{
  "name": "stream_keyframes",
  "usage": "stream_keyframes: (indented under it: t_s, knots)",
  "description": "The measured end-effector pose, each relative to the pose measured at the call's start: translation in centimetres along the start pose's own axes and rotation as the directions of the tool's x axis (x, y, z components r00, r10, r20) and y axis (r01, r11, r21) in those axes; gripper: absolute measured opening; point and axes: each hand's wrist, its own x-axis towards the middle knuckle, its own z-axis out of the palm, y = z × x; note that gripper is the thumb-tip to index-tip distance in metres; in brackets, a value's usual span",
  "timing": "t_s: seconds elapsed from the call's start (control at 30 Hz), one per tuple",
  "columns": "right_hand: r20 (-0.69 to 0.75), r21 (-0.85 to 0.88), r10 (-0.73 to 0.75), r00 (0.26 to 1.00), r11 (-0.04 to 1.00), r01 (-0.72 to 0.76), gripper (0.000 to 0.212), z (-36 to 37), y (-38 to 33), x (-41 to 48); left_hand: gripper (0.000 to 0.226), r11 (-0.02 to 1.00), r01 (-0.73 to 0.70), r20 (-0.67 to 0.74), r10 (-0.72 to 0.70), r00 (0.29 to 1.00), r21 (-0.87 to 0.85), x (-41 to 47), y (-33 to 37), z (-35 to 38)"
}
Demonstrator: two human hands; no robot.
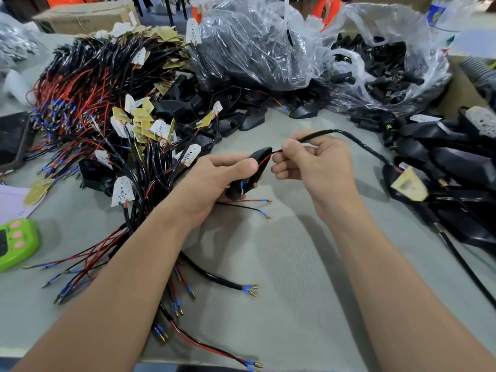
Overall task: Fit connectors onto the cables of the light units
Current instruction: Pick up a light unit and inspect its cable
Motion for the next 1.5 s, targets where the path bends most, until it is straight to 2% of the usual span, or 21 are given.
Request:
stream_keyframes:
  t_s: [0.23, 0.4, 0.47, 0.57, 0.63, 0.77, 0.9, 0.97, 1.03, 1.1, 1.2, 1.33, 1.37, 1.43, 1.5]
  knots:
    - [-0.145, -0.06, -0.033, 0.989, 0.998, 0.024, 0.013, -0.1, 0.4, 0.4, 0.045, 0.998, -0.001, -0.005, 0.001, 1.0, 0.057, -0.1, 0.2, -0.1]
    - [-0.132, -0.055, -0.052, 0.99, 0.997, 0.045, 0.018, 0.5, 0.4, 0.0, 0.042, 0.998, -0.029, 0.008, 0.029, 1.0, 0.047, -0.3, 0.4, -0.2]
    - [-0.08, -0.065, -0.061, 0.995, 0.996, 0.056, 0.019, 0.6, 0.3, -0.2, 0.042, 0.999, -0.024, -0.001, 0.024, 1.0, 0.035, -0.3, 0.4, 0.0]
    - [0.072, -0.051, -0.043, 0.996, 0.998, 0.047, 0.019, 0.7, 0.2, -0.4, 0.04, 1.0, -0.017, -0.034, 0.017, 0.999, -0.003, -0.3, 0.5, 0.1]
    - [0.155, -0.08, -0.005, 0.988, 0.997, 0.017, 0.018, 0.9, 0.2, -0.5, 0.031, 1.0, -0.01, -0.053, 0.009, 0.999, -0.029, -0.3, 0.5, 0.1]
    - [0.262, -0.275, 0.058, 0.963, 0.961, 0.017, 0.025, 0.9, 0.7, -0.9, 0.019, 0.998, 0.0, -0.059, -0.004, 0.998, -0.066, -0.2, 0.4, 0.2]
    - [0.403, -0.428, 0.098, 0.91, 0.899, 0.093, 0.023, 1.6, 0.7, -1.7, 0.031, 0.996, 0.026, -0.008, -0.027, 1.0, -0.084, -0.3, 0.6, 0.6]
    - [0.377, -0.473, 0.074, 0.923, 0.873, 0.123, 0.034, 1.7, 0.6, -1.7, 0.036, 0.988, 0.058, 0.012, -0.057, 0.998, -0.144, -0.3, 0.7, 0.5]
    - [0.282, -0.493, 0.024, 0.959, 0.861, 0.123, 0.045, 1.6, 0.7, -1.5, 0.04, 0.969, 0.112, 0.044, -0.105, 0.993, -0.22, -0.2, 0.7, 0.5]
    - [0.176, -0.588, -0.076, 0.982, 0.791, 0.167, 0.041, 2.0, 1.0, -1.7, 0.044, 0.956, 0.172, 0.087, -0.155, 0.984, -0.237, -0.3, 0.7, 0.6]
    - [0.05, -0.714, -0.201, 0.978, 0.677, 0.176, 0.028, 3.1, 1.6, -2.3, 0.049, 0.95, 0.226, 0.123, -0.203, 0.971, -0.215, -0.3, 0.7, 0.5]
    - [-0.043, -0.757, -0.318, 0.947, 0.629, 0.177, 0.047, 3.4, 1.5, -2.4, 0.046, 0.958, 0.244, 0.138, -0.224, 0.965, -0.153, -0.4, 0.5, 0.3]
    - [-0.055, -0.731, -0.324, 0.945, 0.657, 0.182, 0.047, 3.3, 1.3, -2.3, 0.043, 0.955, 0.245, 0.153, -0.22, 0.963, -0.167, -0.4, 0.6, 0.2]
    - [-0.043, -0.587, -0.274, 0.961, 0.785, 0.197, 0.04, 3.0, 0.8, -2.3, 0.04, 0.958, 0.225, 0.181, -0.193, 0.964, -0.176, -0.3, 0.7, 0.2]
    - [0.051, -0.429, -0.209, 0.977, 0.879, 0.21, 0.023, 2.7, 0.6, -2.2, 0.038, 0.967, 0.194, 0.174, -0.165, 0.971, -0.167, -0.1, 0.8, 0.1]
